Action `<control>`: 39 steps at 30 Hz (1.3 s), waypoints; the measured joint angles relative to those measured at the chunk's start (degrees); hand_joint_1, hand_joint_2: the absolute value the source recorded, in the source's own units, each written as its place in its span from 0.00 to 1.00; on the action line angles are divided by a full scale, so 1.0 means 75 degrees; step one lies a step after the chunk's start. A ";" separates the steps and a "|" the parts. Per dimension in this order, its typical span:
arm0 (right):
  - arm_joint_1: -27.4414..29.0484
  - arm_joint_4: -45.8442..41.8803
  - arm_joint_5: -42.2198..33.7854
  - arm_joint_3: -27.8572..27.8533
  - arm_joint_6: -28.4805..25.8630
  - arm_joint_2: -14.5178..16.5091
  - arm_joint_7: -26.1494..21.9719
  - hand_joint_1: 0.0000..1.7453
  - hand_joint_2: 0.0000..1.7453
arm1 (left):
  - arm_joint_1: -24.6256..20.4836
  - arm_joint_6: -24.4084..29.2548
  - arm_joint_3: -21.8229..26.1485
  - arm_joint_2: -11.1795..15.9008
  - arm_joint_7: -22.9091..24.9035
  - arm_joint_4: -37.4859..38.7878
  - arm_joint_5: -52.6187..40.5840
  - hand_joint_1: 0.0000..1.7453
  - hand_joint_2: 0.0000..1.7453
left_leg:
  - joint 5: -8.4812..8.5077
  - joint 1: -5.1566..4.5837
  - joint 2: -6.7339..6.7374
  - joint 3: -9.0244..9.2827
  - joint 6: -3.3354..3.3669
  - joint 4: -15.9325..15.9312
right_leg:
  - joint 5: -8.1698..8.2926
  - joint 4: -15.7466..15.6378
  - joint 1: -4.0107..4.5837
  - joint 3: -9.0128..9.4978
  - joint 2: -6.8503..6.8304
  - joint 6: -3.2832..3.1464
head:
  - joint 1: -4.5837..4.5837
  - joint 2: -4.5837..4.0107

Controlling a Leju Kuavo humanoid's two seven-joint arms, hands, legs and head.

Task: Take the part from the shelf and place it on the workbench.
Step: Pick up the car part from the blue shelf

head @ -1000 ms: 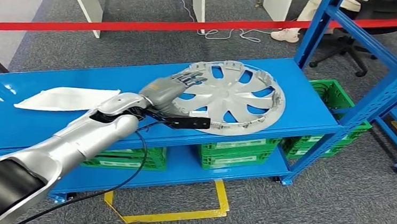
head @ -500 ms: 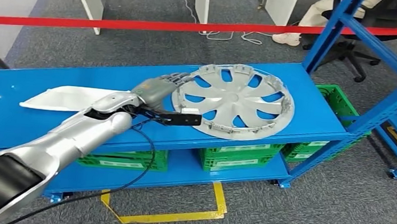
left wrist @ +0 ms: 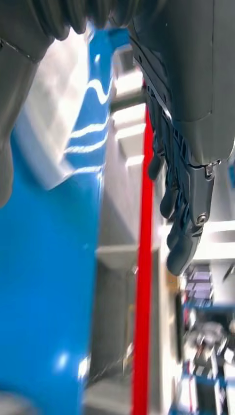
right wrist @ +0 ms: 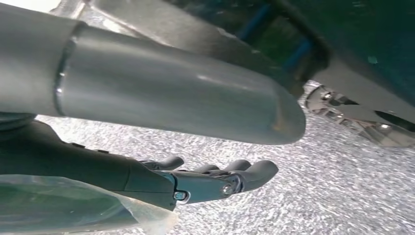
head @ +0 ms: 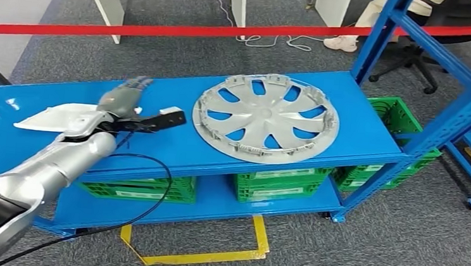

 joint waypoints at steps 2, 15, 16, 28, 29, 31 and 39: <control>-0.0002 0.0000 -0.0001 -0.0055 -0.0016 0.0000 0.0028 0.00 0.00 | 0.0052 0.0204 0.0314 0.0072 0.0211 0.0036 -0.0128 0.00 0.00 | -0.0443 0.0014 0.0002 -0.0433 -0.0056 0.1006 | -0.0006 0.0000 0.0001 0.0006 0.0005 -0.0037 | -0.0009 0.0000; -0.0002 -0.0003 0.0069 -0.0275 -0.0053 0.0032 0.0143 0.00 0.00 | 0.0580 0.2184 0.2467 0.0412 -0.0372 -0.0085 -0.0120 0.00 0.00 | 0.0507 0.0045 0.0009 0.0309 0.0205 -0.0747 | -0.0351 0.0451 0.0046 -0.0219 0.0019 0.0232 | 0.0019 0.0000; -0.0005 -0.0003 0.0070 -0.0281 -0.0053 0.0032 0.0143 0.00 0.00 | 0.0609 0.2190 0.2548 0.0411 -0.0395 -0.0101 -0.0114 0.00 0.00 | 0.0511 0.0046 0.0011 0.0308 0.0234 -0.0749 | -0.0580 0.0890 0.0045 -0.0428 0.0010 0.0250 | 0.0027 0.0000; -0.0011 -0.0006 0.0119 -0.0382 -0.0089 0.0035 0.0062 0.00 0.00 | 0.0999 0.0443 0.3522 0.0296 -0.1231 -0.0124 0.1033 0.00 0.00 | 0.0515 -0.0007 0.0002 0.0261 0.0064 -0.0688 | -0.0062 -0.0041 0.0088 0.0117 0.0014 0.0039 | 0.0022 0.0000; -0.0009 -0.0006 0.0130 -0.0406 -0.0083 0.0037 0.0057 0.00 0.00 | 0.1045 0.0107 0.3607 0.0283 -0.1436 -0.0144 0.1245 0.00 0.00 | 0.0430 0.0002 0.0002 0.0225 0.0024 -0.0594 | -0.0039 -0.0064 0.0074 0.0125 0.0012 -0.0002 | 0.0006 0.0000; -0.0011 -0.0006 0.0148 -0.0443 -0.0066 0.0041 0.0033 0.00 0.00 | 0.1151 -0.0559 0.3759 0.0279 -0.1856 -0.0212 0.1688 0.00 0.00 | 0.0030 0.0024 0.0005 -0.0031 -0.0057 0.0038 | -0.0010 -0.0096 0.0048 0.0140 0.0009 -0.0065 | -0.0030 0.0000; 0.0018 -0.0006 0.0203 -0.0522 0.0005 0.0041 -0.0108 0.00 0.00 | 0.1858 -0.2303 0.3908 0.0317 -0.3168 -0.0820 0.2693 0.00 0.00 | 0.0393 0.0073 0.0003 0.0229 -0.0092 -0.0343 | -0.0039 -0.0059 0.0076 0.0138 0.0035 -0.0016 | -0.0050 0.0000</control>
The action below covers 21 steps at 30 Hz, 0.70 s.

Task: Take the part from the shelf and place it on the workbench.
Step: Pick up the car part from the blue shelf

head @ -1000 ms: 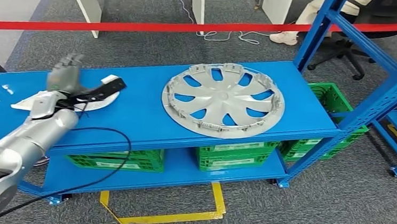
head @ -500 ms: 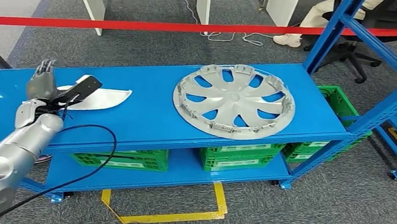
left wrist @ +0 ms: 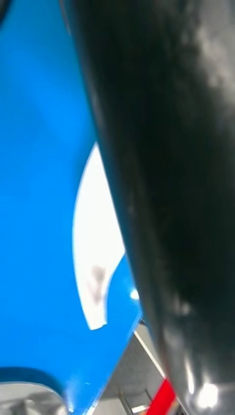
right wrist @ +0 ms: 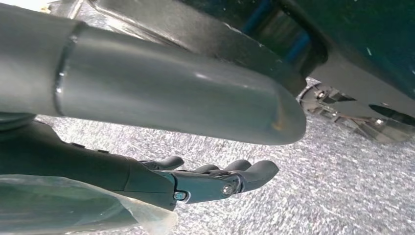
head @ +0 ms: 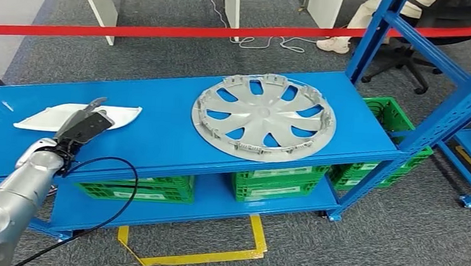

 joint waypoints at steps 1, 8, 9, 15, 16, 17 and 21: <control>0.0000 0.0000 0.0001 -0.0006 0.0001 0.0000 -0.0001 0.00 0.00 | 0.0023 -0.0019 0.0007 0.0009 -0.0009 -0.0048 0.0007 0.00 0.25 | 0.0040 -0.0013 -0.0005 0.0107 0.0031 -0.0246 | 0.0000 0.0003 0.0013 -0.0013 0.0000 0.0034 | 0.0004 0.0000; 0.0001 0.0000 0.0052 -0.0054 0.0006 -0.0003 -0.0066 0.00 0.00 | 0.0371 -0.0472 -0.0030 0.0040 -0.0305 -0.0563 0.0290 0.00 1.00 | 0.0076 -0.0016 0.0016 0.0145 0.0348 -0.0423 | -0.0685 0.1152 -0.0011 -0.0605 -0.0026 0.0263 | 0.0033 0.0000; 0.0008 0.0000 0.0071 -0.0060 0.0009 -0.0004 -0.0084 0.00 0.00 | 0.0482 -0.0544 -0.0065 0.0043 -0.0349 -0.0697 0.0353 0.00 1.00 | 0.0073 -0.0025 0.0023 0.0145 0.0364 -0.0421 | -0.0902 0.1685 -0.0011 -0.0850 -0.0027 0.0275 | 0.0034 0.0000; 0.0011 0.0000 0.0148 -0.0122 0.0044 -0.0038 -0.0224 0.00 0.00 | 0.0976 -0.0899 -0.0381 0.0163 -0.0405 -0.1448 0.0656 0.00 1.00 | 0.0043 -0.0070 0.0002 0.0142 0.0338 -0.0376 | -0.0156 0.0465 0.0002 -0.0229 -0.0025 0.0167 | 0.0031 0.0000; 0.0005 0.0000 0.0152 -0.0124 0.0058 -0.0045 -0.0247 0.00 0.00 | 0.1014 -0.0947 -0.0426 0.0199 -0.0403 -0.1535 0.0716 0.00 1.00 | 0.0041 -0.0082 -0.0002 0.0130 0.0307 -0.0365 | -0.0089 0.0154 0.0009 -0.0060 -0.0019 0.0145 | 0.0024 0.0000; 0.0006 0.0000 0.0156 -0.0125 0.0071 -0.0050 -0.0268 0.00 0.00 | 0.1056 -0.0964 -0.0464 0.0238 -0.0403 -0.1603 0.0754 0.00 1.00 | 0.0044 -0.0091 -0.0003 0.0119 0.0274 -0.0360 | -0.0102 0.0041 0.0020 0.0007 -0.0012 0.0130 | 0.0022 0.0000; 0.0039 0.0000 0.0192 -0.0160 0.0088 -0.0076 -0.0321 0.00 0.00 | 0.1216 -0.0687 -0.0560 0.0392 -0.0399 -0.1810 0.0751 0.00 1.00 | -0.0126 -0.0057 0.0002 0.0040 0.0114 -0.0166 | -0.0033 -0.0048 -0.0002 0.0058 -0.0007 -0.0013 | 0.0004 0.0000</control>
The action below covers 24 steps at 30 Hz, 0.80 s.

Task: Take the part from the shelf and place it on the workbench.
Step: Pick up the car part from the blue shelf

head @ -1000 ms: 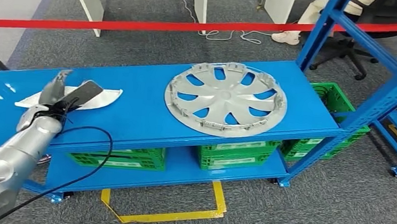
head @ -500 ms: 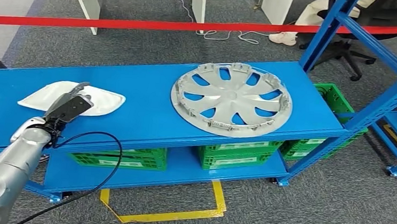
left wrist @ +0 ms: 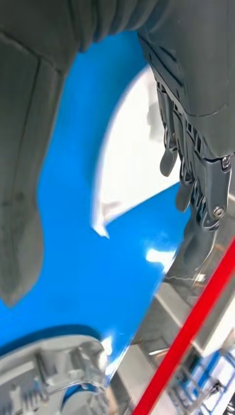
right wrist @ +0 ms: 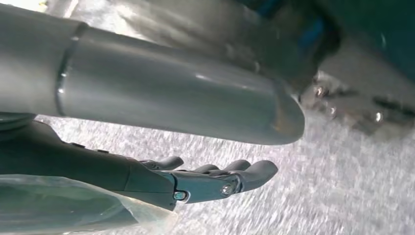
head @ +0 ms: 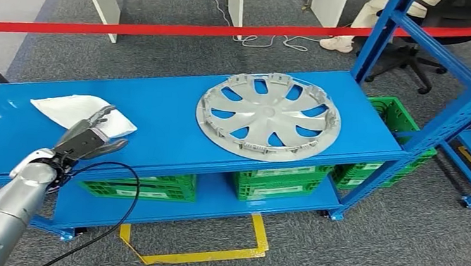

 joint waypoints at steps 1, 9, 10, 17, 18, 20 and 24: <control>-0.0007 0.0000 0.0014 -0.0013 -0.0002 -0.0004 -0.0008 0.00 0.00 | 0.0015 0.0163 -0.0013 0.0033 0.0015 -0.0041 -0.0045 0.00 1.00 | -0.0199 0.0012 0.0002 -0.0121 -0.0040 0.0304 | 0.0017 -0.0021 -0.0015 0.0011 -0.0005 -0.0037 | -0.0009 0.0000; -0.0017 0.0000 0.0075 -0.0095 -0.0009 -0.0006 -0.0042 0.00 0.00 | 0.0145 0.2100 -0.0109 0.0077 0.0248 -0.0285 -0.1066 0.00 1.00 | 0.0030 0.0062 0.0003 -0.0093 -0.0103 0.0370 | -0.0027 0.0016 -0.0001 0.0044 0.0013 -0.0017 | -0.0025 0.0000; -0.0023 0.0000 0.0079 -0.0105 -0.0010 -0.0006 -0.0046 0.00 0.00 | 0.0141 0.2234 -0.0122 0.0076 0.0259 -0.0317 -0.1154 0.00 1.00 | 0.0129 0.0052 0.0001 0.0066 -0.0078 0.0022 | -0.0034 0.0028 0.0012 0.0033 0.0020 0.0015 | -0.0022 0.0000; -0.0033 0.0000 0.0125 -0.0154 -0.0009 -0.0006 -0.0054 0.00 0.00 | 0.0164 0.3743 -0.0401 0.0100 0.0353 -0.0457 -0.2540 0.00 1.00 | 0.0142 0.0058 0.0013 0.0157 0.0212 -0.0236 | -0.0581 0.0906 0.0016 -0.0441 -0.0004 0.0243 | 0.0020 0.0000; -0.0032 0.0000 0.0143 -0.0154 -0.0008 -0.0006 -0.0055 0.00 0.00 | 0.0161 0.4077 -0.0489 0.0124 0.0406 -0.0458 -0.2895 0.00 1.00 | 0.0141 0.0051 0.0017 0.0153 0.0237 -0.0234 | -0.0819 0.1441 0.0014 -0.0689 -0.0008 0.0255 | 0.0029 0.0000; -0.0022 0.0000 0.0184 -0.0156 -0.0002 -0.0006 -0.0055 0.00 0.00 | 0.0171 0.4718 -0.0676 0.0189 0.0524 -0.0453 -0.3602 0.00 1.00 | 0.0141 0.0035 0.0018 0.0151 0.0250 -0.0232 | -0.1022 0.2193 0.0011 -0.1059 -0.0009 0.0259 | 0.0028 0.0000; -0.0035 0.0000 0.0222 -0.0157 0.0002 -0.0006 -0.0055 0.00 0.00 | 0.0176 0.5331 -0.0898 0.0282 0.0681 -0.0444 -0.4172 0.00 1.00 | 0.0123 0.0010 0.0006 0.0166 0.0222 -0.0206 | -0.0207 0.0811 0.0020 -0.0401 -0.0015 0.0178 | 0.0028 0.0000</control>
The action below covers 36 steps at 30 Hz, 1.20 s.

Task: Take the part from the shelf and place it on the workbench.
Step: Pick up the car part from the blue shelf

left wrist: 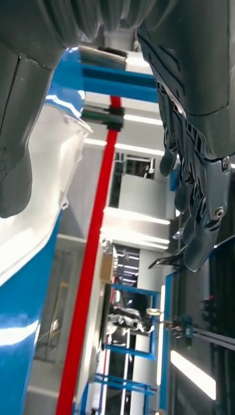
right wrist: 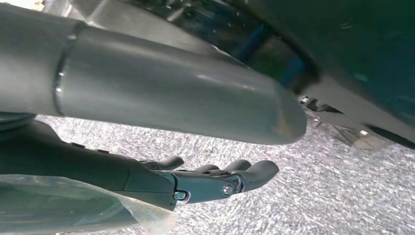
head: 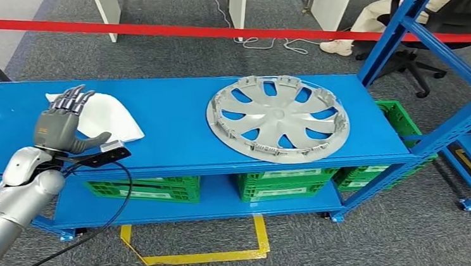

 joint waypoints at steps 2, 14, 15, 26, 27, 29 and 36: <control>-0.0015 0.0000 0.0001 0.0000 0.0000 0.0002 0.0000 0.00 0.00 | -0.0003 0.0039 -0.0052 0.0033 0.0020 0.0001 -0.0029 0.00 1.00 | -0.0002 -0.0021 -0.0003 -0.0028 -0.0064 0.0022 | 0.0157 -0.0648 0.0016 0.0337 0.0003 -0.0041 | -0.0010 0.0001; 0.0001 0.0000 0.0032 -0.0050 -0.0009 0.0028 0.0067 0.00 0.00 | 0.0111 -0.0279 -0.0187 0.0120 -0.0023 0.0007 0.0130 0.00 1.00 | -0.0445 0.0026 -0.0003 -0.0567 -0.0345 0.1365 | 0.0210 -0.0812 -0.0023 0.0441 0.0014 -0.0250 | -0.0077 0.0000; -0.0005 0.0000 0.0032 -0.0052 -0.0009 0.0032 0.0067 0.00 0.00 | 0.0107 -0.0279 -0.0193 0.0123 -0.0023 0.0006 0.0132 0.00 1.00 | -0.0210 0.0017 -0.0005 -0.0307 -0.0322 0.0826 | 0.0199 -0.0808 -0.0011 0.0452 0.0018 -0.0234 | -0.0075 0.0000; 0.0003 0.0000 0.0096 -0.0060 -0.0009 0.0050 0.0029 0.00 0.00 | 0.0281 -0.2120 -0.0134 0.0127 -0.1079 -0.0182 0.2230 0.00 0.00 | 0.0016 0.0028 0.0024 0.0068 0.0032 -0.0106 | -0.0806 0.1274 0.0003 -0.0609 0.0000 0.0069 | -0.0010 0.0000; 0.0010 0.0000 0.0100 -0.0060 -0.0009 0.0050 0.0029 0.00 0.00 | 0.0319 -0.2218 -0.0123 0.0114 -0.1103 -0.0222 0.2340 0.00 0.00 | 0.0013 0.0025 0.0023 0.0072 0.0034 -0.0103 | -0.0773 0.1411 0.0003 -0.0689 -0.0001 0.0072 | -0.0008 0.0000; 0.0011 0.0000 0.0109 -0.0064 -0.0009 0.0048 0.0026 0.00 0.00 | 0.0379 -0.2441 -0.0076 0.0077 -0.1130 -0.0329 0.2590 0.00 0.00 | 0.0001 0.0024 0.0013 0.0086 0.0026 -0.0093 | -0.0305 0.0764 0.0002 -0.0407 -0.0008 0.0050 | -0.0009 0.0000; 0.0011 0.0000 0.0147 -0.0146 -0.0013 0.0062 0.0014 0.00 0.00 | 0.0482 -0.3392 0.0262 -0.0189 -0.1148 -0.0788 0.3725 0.00 0.00 | -0.0073 -0.0009 -0.0012 0.0032 -0.0189 0.0005 | 0.0211 -0.0783 0.0005 0.0378 0.0002 -0.0122 | -0.0021 0.0000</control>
